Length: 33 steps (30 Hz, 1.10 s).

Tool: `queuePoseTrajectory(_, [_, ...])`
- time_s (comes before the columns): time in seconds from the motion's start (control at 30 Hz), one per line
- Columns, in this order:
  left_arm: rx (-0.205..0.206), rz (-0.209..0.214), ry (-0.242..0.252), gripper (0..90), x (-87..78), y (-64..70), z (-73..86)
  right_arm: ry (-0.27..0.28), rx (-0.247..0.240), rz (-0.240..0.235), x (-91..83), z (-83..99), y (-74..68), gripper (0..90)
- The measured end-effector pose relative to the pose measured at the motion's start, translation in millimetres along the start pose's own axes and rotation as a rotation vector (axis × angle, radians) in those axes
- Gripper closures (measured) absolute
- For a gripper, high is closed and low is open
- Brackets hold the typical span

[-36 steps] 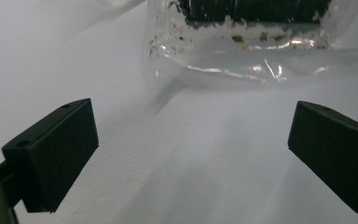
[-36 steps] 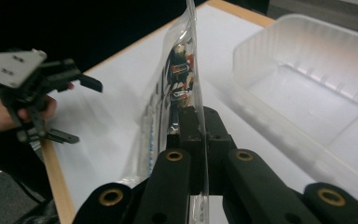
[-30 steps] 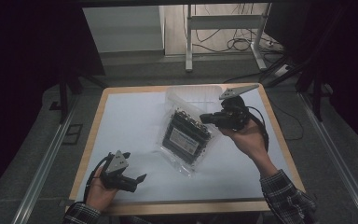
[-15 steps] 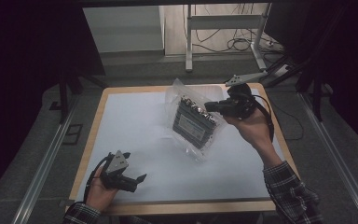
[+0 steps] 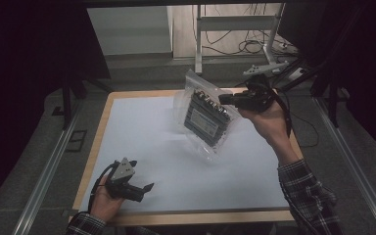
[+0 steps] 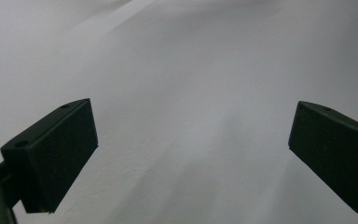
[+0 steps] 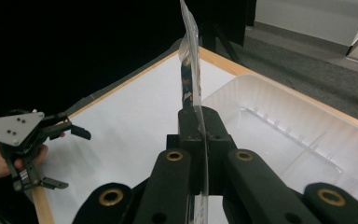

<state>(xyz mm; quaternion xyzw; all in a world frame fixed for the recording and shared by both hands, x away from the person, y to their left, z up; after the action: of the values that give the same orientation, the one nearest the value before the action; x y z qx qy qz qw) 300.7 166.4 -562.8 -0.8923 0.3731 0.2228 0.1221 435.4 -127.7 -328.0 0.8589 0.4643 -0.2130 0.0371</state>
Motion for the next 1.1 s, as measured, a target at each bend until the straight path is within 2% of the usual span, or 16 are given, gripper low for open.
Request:
queuePoseTrajectory(0.43, [0.003, -0.007, -0.002, 0.8, 0.3, -0.5, 0.4, 0.028, 0.018, 0.012, 14.1, -24.6, 18.0, 89.1])
queuePoseTrajectory(0.63, [0.004, -0.006, -0.003, 0.8, 0.4, -0.5, 0.6, 0.025, 0.008, 0.038, 23.6, -35.5, 28.3, 89.1])
queuePoseTrajectory(1.1, [0.016, -0.012, 0.003, 0.8, 0.2, 0.4, -0.4, 0.043, 0.017, 0.072, 38.5, -50.1, 53.5, 89.1])
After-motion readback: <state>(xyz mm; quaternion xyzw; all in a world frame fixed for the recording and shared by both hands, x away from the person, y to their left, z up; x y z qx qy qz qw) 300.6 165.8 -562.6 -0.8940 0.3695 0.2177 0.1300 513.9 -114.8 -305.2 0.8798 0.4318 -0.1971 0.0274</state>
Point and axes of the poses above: each handheld gripper's, and its own axes: x roughly forward along the jaws, z roughly out of its underside, y roughly to its right, the point moved 7 cm from there along x, roughly forward along the jaws, and after that the axes turned 8 degrees about y, right-handed, at the moved point
